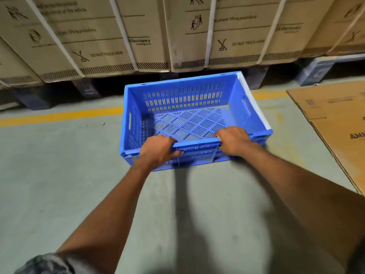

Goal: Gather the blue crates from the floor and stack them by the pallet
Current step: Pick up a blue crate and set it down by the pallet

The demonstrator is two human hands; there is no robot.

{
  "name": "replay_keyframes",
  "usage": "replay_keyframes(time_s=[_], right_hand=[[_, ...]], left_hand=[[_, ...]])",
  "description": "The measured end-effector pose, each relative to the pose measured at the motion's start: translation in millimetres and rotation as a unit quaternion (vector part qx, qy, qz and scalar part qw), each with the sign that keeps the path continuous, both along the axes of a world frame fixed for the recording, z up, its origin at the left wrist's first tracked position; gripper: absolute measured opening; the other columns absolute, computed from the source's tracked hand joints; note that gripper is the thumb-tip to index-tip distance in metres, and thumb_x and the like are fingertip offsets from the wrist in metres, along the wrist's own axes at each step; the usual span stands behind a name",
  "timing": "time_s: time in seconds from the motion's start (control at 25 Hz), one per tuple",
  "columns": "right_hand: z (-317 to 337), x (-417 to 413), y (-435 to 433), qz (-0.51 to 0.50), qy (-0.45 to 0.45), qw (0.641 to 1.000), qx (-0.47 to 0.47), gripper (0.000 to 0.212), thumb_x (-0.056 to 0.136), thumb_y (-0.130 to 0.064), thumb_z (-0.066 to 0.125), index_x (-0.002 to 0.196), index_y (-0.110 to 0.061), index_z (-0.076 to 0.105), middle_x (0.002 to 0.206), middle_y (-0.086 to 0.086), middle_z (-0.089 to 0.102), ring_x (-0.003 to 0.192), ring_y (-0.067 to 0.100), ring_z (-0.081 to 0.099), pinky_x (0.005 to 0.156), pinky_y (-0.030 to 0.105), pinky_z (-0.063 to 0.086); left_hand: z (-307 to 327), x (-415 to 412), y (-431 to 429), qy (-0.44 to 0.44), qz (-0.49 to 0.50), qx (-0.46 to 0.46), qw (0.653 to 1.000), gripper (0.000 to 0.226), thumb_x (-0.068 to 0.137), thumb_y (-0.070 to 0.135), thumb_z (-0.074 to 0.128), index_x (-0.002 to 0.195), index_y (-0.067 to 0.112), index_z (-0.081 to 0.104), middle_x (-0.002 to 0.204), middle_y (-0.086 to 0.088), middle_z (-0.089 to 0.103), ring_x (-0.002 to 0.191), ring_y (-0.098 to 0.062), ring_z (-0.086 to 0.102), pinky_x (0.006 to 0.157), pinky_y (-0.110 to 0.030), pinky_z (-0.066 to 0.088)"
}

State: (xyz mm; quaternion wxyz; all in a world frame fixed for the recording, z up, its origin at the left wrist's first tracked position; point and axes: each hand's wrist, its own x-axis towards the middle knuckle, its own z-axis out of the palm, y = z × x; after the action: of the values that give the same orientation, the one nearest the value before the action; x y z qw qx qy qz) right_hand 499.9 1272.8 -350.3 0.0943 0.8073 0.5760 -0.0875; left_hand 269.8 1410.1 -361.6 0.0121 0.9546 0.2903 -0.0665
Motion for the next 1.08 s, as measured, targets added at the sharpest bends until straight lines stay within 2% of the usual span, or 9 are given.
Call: replay_keyframes(time_s=[0.2, 0.28, 0.48, 0.6, 0.72, 0.84, 0.88, 1.0, 1.08], right_hand=[[5, -8, -2, -0.017, 0.017, 1.000, 0.015, 0.008, 0.085, -0.018, 0.067, 0.091, -0.022, 0.063, 0.084, 0.004, 0.060, 0.093, 0.033, 0.065, 0.066, 0.031, 0.040], [5, -8, -1, -0.017, 0.014, 1.000, 0.021, 0.013, 0.084, -0.017, 0.067, 0.082, -0.023, 0.055, 0.078, 0.000, 0.054, 0.089, 0.032, 0.065, 0.064, 0.031, 0.038], [-1, -9, 3, -0.016, 0.000, 0.998, 0.054, 0.027, 0.082, -0.015, 0.066, 0.069, -0.022, 0.044, 0.078, 0.001, 0.058, 0.086, 0.031, 0.064, 0.064, 0.030, 0.036], [-9, -7, -1, -0.005, -0.013, 0.996, 0.083, 0.019, 0.080, -0.015, 0.068, 0.077, -0.025, 0.051, 0.069, -0.004, 0.051, 0.076, 0.029, 0.059, 0.061, 0.029, 0.034], [-11, -4, 1, -0.001, -0.010, 0.996, 0.084, 0.015, 0.078, -0.014, 0.069, 0.079, -0.021, 0.056, 0.061, -0.004, 0.044, 0.068, 0.027, 0.051, 0.058, 0.029, 0.034], [-10, 3, 4, 0.010, -0.006, 0.997, 0.081, 0.012, 0.078, -0.015, 0.069, 0.088, -0.022, 0.066, 0.064, -0.004, 0.051, 0.067, 0.026, 0.052, 0.057, 0.029, 0.037], [-10, 5, 6, 0.009, -0.004, 0.997, 0.078, 0.013, 0.079, -0.017, 0.070, 0.090, -0.023, 0.068, 0.066, -0.003, 0.055, 0.067, 0.026, 0.053, 0.058, 0.028, 0.038], [-12, 9, 2, -0.001, 0.005, 0.997, 0.079, 0.019, 0.077, -0.023, 0.070, 0.096, -0.026, 0.069, 0.068, -0.005, 0.057, 0.068, 0.024, 0.055, 0.058, 0.027, 0.040], [-16, 9, -4, 0.010, 0.040, 0.991, 0.130, 0.029, 0.076, -0.036, 0.070, 0.105, -0.031, 0.067, 0.075, -0.008, 0.062, 0.076, 0.022, 0.058, 0.063, 0.027, 0.039]], left_hand=[[4, 5, 9, 0.019, 0.000, -0.007, 1.000, 0.047, 0.088, 0.066, 0.058, 0.105, 0.024, 0.071, 0.091, -0.006, 0.073, 0.090, -0.031, 0.068, 0.073, -0.034, 0.051], [2, 6, 12, 0.021, -0.004, -0.007, 1.000, 0.047, 0.088, 0.066, 0.059, 0.107, 0.026, 0.072, 0.087, -0.006, 0.072, 0.088, -0.031, 0.068, 0.072, -0.034, 0.050], [3, 8, 26, 0.016, -0.001, 0.004, 1.000, 0.047, 0.086, 0.070, 0.060, 0.103, 0.028, 0.073, 0.070, 0.001, 0.056, 0.081, -0.031, 0.067, 0.068, -0.034, 0.050], [2, 9, 20, 0.010, 0.008, 0.022, 1.000, 0.047, 0.085, 0.070, 0.060, 0.087, 0.024, 0.066, 0.069, 0.001, 0.055, 0.077, -0.030, 0.066, 0.065, -0.033, 0.048], [1, 9, 20, 0.002, 0.011, 0.035, 0.999, 0.047, 0.085, 0.071, 0.061, 0.083, 0.024, 0.064, 0.069, 0.002, 0.055, 0.068, -0.024, 0.055, 0.061, -0.030, 0.042], [0, 11, 18, -0.005, 0.007, 0.027, 1.000, 0.052, 0.084, 0.071, 0.062, 0.065, 0.024, 0.047, 0.065, 0.002, 0.052, 0.068, -0.024, 0.054, 0.061, -0.030, 0.041], [-1, 12, 18, -0.005, 0.007, 0.024, 1.000, 0.053, 0.083, 0.071, 0.062, 0.065, 0.024, 0.048, 0.064, 0.002, 0.051, 0.068, -0.025, 0.056, 0.061, -0.031, 0.043], [-2, 14, 15, -0.006, 0.003, 0.031, 1.000, 0.060, 0.081, 0.078, 0.057, 0.086, 0.020, 0.068, 0.066, 0.001, 0.055, 0.066, -0.025, 0.054, 0.060, -0.030, 0.044], [-4, 10, 14, -0.029, -0.004, 0.023, 0.999, 0.072, 0.078, 0.088, 0.046, 0.099, 0.023, 0.069, 0.072, 0.002, 0.062, 0.070, -0.025, 0.061, 0.064, -0.033, 0.051]])
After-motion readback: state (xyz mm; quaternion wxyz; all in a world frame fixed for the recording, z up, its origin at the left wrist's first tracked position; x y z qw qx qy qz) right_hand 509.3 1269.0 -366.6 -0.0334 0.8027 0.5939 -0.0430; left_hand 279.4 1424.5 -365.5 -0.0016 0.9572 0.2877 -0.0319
